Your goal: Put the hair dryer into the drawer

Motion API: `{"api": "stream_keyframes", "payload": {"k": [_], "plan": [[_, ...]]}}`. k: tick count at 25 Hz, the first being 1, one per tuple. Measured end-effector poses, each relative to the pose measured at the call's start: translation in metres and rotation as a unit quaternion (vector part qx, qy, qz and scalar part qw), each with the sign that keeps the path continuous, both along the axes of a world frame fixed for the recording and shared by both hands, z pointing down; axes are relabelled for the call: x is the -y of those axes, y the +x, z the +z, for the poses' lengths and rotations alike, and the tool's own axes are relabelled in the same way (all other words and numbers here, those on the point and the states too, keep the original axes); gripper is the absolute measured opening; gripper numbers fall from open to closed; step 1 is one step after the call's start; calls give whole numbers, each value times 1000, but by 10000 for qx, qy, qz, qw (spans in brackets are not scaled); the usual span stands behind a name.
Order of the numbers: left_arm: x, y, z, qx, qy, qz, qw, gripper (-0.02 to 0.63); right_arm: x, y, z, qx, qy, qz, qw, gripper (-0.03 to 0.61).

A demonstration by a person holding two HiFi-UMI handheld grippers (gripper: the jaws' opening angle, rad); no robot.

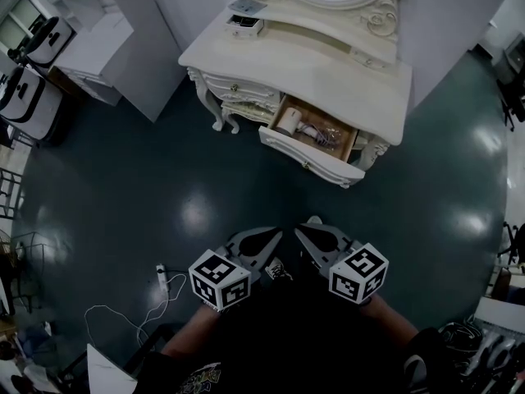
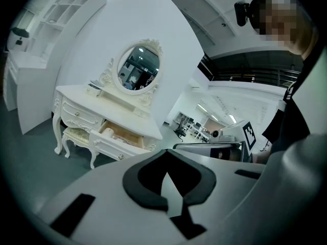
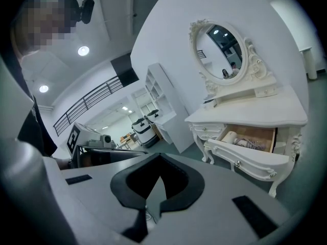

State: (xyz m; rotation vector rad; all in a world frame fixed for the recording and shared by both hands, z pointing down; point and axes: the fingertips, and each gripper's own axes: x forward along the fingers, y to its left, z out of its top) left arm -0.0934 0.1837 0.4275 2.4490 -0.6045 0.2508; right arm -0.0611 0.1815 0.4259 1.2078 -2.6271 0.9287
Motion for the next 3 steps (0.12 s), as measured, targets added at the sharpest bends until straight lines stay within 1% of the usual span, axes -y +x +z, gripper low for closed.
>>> {"api": "stream_keyframes", "payload": {"k": [3], "plan": [[1,3,1,-2,-18,4,10000,3,2,3,0,0,-15,16,10000,29]]}}
